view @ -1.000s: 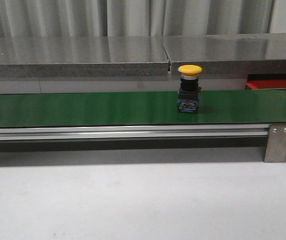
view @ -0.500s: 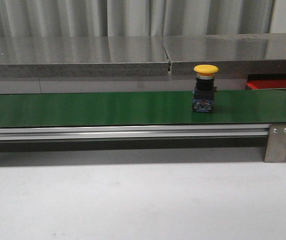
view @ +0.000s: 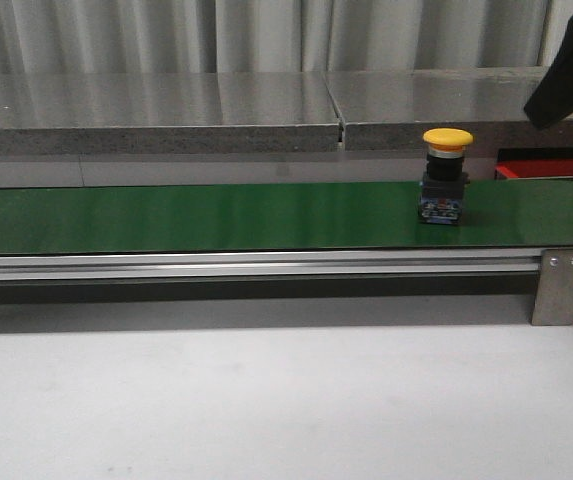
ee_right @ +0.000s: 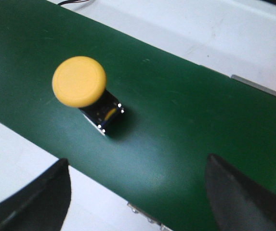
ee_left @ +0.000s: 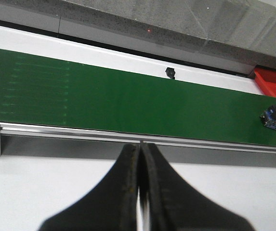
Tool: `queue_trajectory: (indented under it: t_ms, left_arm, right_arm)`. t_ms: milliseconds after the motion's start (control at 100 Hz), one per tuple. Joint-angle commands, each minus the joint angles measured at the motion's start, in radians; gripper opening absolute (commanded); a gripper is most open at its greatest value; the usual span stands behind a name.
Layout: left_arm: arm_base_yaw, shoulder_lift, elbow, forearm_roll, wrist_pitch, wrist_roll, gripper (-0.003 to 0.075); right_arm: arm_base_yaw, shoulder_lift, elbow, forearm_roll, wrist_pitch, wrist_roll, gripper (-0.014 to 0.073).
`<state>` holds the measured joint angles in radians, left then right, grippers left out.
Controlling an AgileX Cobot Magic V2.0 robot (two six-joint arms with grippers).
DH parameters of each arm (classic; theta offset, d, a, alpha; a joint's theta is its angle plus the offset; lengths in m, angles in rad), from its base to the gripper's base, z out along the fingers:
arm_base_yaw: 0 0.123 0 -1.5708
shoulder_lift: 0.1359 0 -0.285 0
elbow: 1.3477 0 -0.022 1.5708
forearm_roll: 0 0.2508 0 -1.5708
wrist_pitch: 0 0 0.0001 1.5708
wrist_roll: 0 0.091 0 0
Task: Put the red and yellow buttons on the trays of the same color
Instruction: 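Move the right gripper to the belt's end and grasp the yellow button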
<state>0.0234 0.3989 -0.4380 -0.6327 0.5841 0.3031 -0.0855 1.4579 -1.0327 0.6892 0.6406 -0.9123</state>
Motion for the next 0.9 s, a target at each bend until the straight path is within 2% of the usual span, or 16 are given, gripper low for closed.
queue_trajectory:
  t_ms: [0,360,710,890]
  left_arm:
    - [-0.008,0.006,-0.027,-0.035,-0.051,-0.004,-0.0019]
    - [-0.008,0.006,-0.027,-0.035,-0.051,-0.004,-0.0019]
    - [-0.008,0.006,-0.027,-0.035,-0.051,-0.004,-0.0019]
    - [-0.008,0.006,-0.027,-0.035,-0.051,-0.004,-0.0019]
  right_arm:
    - [0.021,-0.003,-0.027,0.029,-0.071,-0.024,0.0575]
    - [0.046,0.101,-0.03,0.033,-0.102,-0.044,0.0575]
    - [0.065,0.121,-0.03,0.104,-0.217,-0.136,0.0573]
    - [0.065,0.121,-0.03,0.108,-0.268,-0.136,0.0569]
